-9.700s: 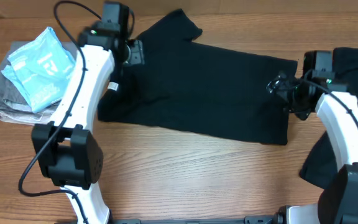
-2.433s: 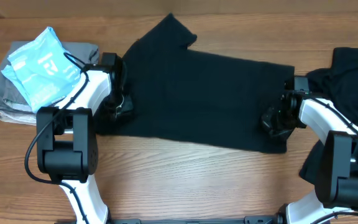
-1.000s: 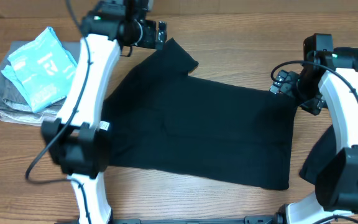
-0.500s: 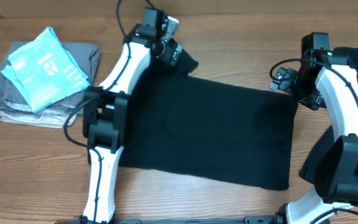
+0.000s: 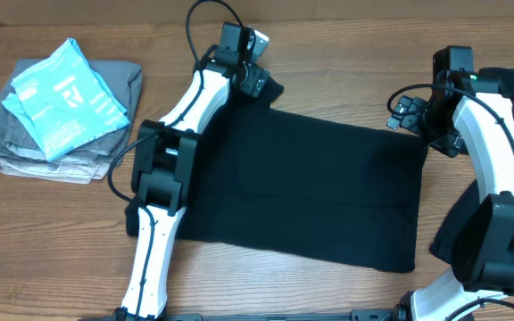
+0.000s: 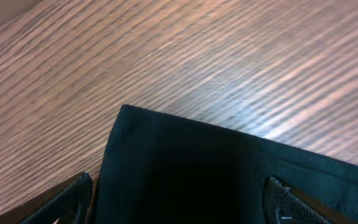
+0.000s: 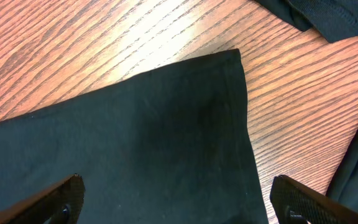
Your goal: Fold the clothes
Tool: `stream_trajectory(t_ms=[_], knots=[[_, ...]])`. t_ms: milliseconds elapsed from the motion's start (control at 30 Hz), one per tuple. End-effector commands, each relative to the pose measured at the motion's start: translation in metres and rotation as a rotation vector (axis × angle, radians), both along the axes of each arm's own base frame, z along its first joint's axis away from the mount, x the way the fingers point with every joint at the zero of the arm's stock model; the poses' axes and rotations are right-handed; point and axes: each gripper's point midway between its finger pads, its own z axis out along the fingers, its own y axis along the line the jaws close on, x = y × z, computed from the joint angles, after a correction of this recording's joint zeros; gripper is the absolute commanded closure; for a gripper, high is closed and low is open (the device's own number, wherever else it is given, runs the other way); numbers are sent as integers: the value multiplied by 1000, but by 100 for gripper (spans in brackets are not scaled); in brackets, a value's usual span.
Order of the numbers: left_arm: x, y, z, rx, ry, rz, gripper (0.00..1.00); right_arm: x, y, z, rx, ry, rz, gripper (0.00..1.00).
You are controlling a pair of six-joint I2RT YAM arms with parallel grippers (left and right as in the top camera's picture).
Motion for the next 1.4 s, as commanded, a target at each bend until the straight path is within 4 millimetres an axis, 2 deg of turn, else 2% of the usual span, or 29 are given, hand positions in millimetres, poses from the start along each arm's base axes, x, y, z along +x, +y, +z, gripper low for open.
stream_trajectory(t_ms=[0,233,467,667,833,1067,1167,1267,1367], knots=[[-1,21,-35,-51,79,75,10,0,-5,-1,-17,2,-5,0],[2,46,-40,-145,122,145,10,2,-5,0,-19,-7,1,0],[-2,46,-40,-236,170,116,7,9,-6,-11,-32,0,71,0],[-4,42,-39,-246,175,104,12,10,-19,-41,-21,64,47,10],[-5,40,-39,-244,181,102,12,12,-31,-73,-16,112,41,10],[-9,41,-42,-239,199,105,13,22,-38,-94,-13,103,32,10],[-9,41,-42,-239,200,105,16,30,-36,-96,-2,75,33,13],[-9,41,-42,-240,201,105,18,37,-34,-96,9,46,37,26],[-10,41,-43,-239,205,105,24,38,-34,-96,7,42,37,31]])
